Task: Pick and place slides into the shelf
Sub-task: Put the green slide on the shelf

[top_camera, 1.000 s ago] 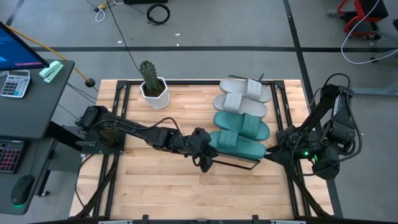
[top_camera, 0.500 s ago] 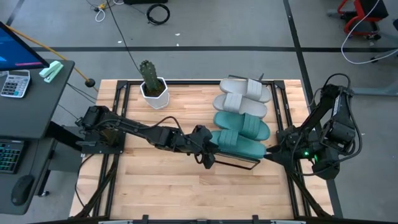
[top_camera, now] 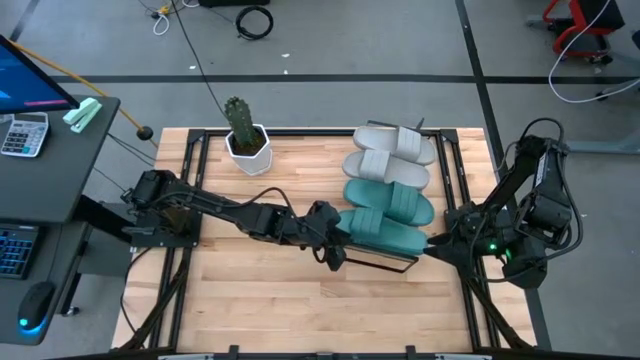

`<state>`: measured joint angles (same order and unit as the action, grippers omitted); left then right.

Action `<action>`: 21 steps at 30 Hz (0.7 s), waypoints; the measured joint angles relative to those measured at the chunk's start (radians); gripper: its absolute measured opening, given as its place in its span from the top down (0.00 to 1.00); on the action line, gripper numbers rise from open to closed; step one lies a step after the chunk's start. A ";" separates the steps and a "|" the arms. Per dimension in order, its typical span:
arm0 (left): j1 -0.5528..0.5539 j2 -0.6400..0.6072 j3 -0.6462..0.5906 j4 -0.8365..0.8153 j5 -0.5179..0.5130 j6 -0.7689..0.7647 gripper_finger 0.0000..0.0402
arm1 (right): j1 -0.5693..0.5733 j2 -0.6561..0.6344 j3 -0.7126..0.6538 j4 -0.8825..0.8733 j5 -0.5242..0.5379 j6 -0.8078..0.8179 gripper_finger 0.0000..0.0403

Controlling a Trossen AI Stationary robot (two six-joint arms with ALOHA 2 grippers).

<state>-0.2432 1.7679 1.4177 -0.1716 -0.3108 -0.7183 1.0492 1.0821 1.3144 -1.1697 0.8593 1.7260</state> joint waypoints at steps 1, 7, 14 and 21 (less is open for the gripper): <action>0.000 0.000 0.000 -0.007 0.000 -0.004 0.80 | 0.000 0.000 0.000 0.001 0.000 0.000 0.42; 0.002 0.046 0.004 0.026 0.030 -0.033 0.80 | 0.000 0.003 0.000 0.006 0.003 -0.002 0.42; 0.003 0.077 0.002 0.110 0.042 -0.055 0.81 | -0.004 0.021 -0.001 0.017 0.006 -0.003 0.42; 0.008 0.082 -0.001 0.092 0.071 -0.048 0.83 | -0.109 0.070 -0.001 0.018 -0.018 -0.093 0.44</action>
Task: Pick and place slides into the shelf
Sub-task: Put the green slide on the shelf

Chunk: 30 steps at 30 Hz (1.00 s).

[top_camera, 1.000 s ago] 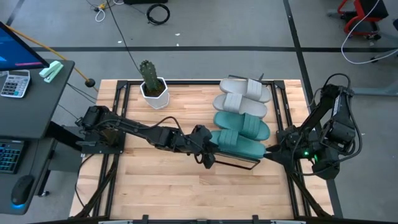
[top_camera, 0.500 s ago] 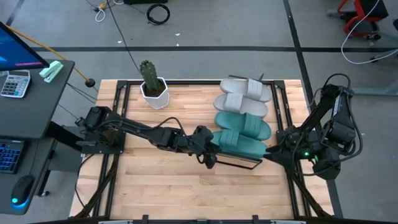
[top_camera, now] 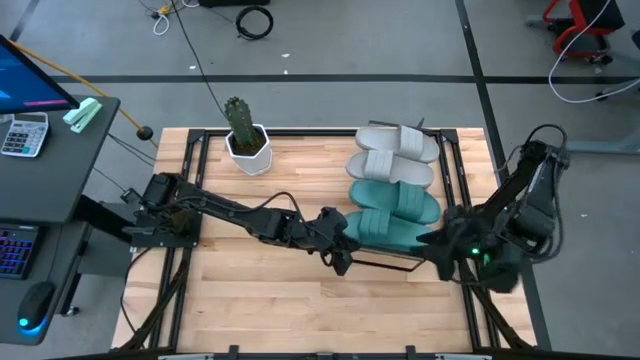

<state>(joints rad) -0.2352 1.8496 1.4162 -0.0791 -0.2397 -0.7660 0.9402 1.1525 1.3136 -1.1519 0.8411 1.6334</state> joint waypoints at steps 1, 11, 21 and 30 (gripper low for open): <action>0.000 0.000 0.000 0.000 0.000 0.000 0.83 | -0.025 0.008 0.000 0.002 -0.022 -0.022 0.45; -0.005 0.000 0.000 0.004 -0.009 -0.007 0.84 | -0.253 0.046 0.000 0.066 -0.221 -0.246 0.58; -0.010 -0.007 0.041 0.000 -0.016 0.039 0.86 | -0.380 0.064 0.000 0.111 -0.351 -0.372 0.88; -0.002 -0.009 0.089 -0.035 -0.030 0.098 0.86 | -0.443 0.130 0.000 0.113 -0.421 -0.411 0.97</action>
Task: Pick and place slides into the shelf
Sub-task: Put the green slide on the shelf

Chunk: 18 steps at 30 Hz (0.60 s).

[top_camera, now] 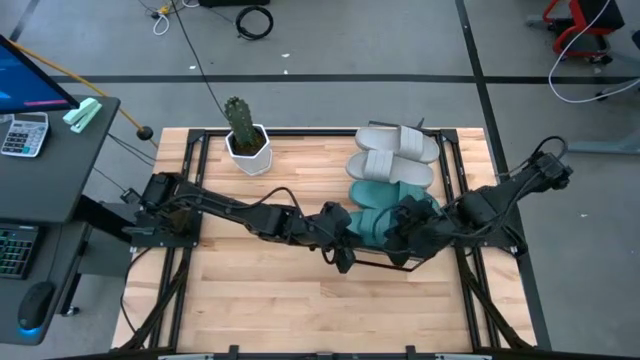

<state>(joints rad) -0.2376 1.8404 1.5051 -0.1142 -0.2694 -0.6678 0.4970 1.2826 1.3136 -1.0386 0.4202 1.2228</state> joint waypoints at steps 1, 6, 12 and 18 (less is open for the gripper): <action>0.000 0.000 0.000 -0.011 0.000 0.001 0.86 | -0.002 0.012 0.000 0.000 -0.008 -0.005 0.97; 0.011 0.000 -0.004 -0.058 0.000 0.013 0.87 | -0.006 0.066 0.001 0.006 -0.023 -0.020 0.98; 0.011 -0.001 -0.006 -0.073 0.000 0.023 0.86 | -0.006 0.131 0.001 0.004 -0.070 -0.024 0.98; 0.011 0.000 -0.006 -0.076 0.000 0.024 0.86 | -0.006 0.189 0.001 0.020 -0.105 -0.038 0.98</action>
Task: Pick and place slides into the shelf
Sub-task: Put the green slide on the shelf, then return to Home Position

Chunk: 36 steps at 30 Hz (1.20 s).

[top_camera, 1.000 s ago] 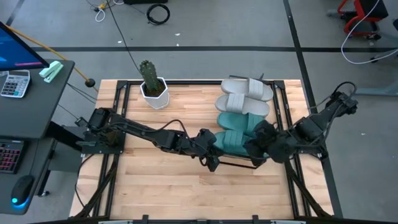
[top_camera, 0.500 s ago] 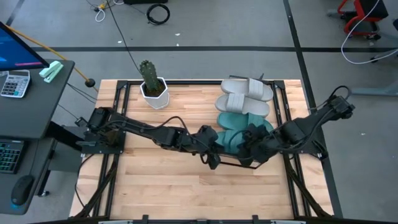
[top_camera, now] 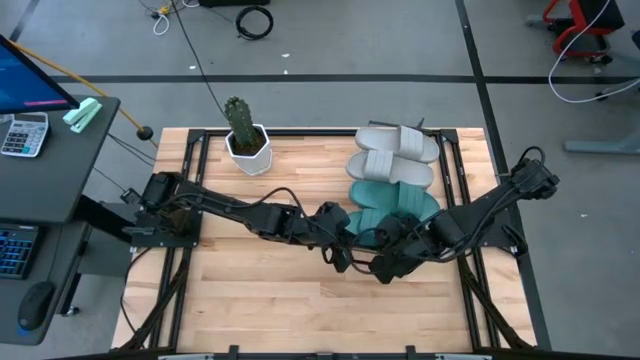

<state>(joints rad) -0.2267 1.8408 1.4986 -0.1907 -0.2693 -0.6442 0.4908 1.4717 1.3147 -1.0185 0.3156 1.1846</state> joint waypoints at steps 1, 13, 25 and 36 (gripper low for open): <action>0.000 0.000 0.000 0.000 0.000 0.001 0.86 | 0.001 0.003 0.000 0.003 0.001 0.000 0.99; -0.001 0.002 0.000 -0.003 -0.003 0.002 0.86 | -0.003 -0.074 -0.001 -0.069 0.068 0.071 0.99; -0.002 0.005 -0.003 -0.044 0.001 -0.006 0.86 | -0.004 0.000 0.002 -0.052 0.022 0.052 1.00; -0.002 0.005 -0.002 -0.026 0.023 -0.032 0.82 | 0.026 -0.142 -0.003 -0.018 0.026 0.105 0.93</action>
<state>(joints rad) -0.2287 1.8458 1.4963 -0.2166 -0.2465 -0.6761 0.5167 1.3301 1.3121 -1.0363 0.3414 1.2896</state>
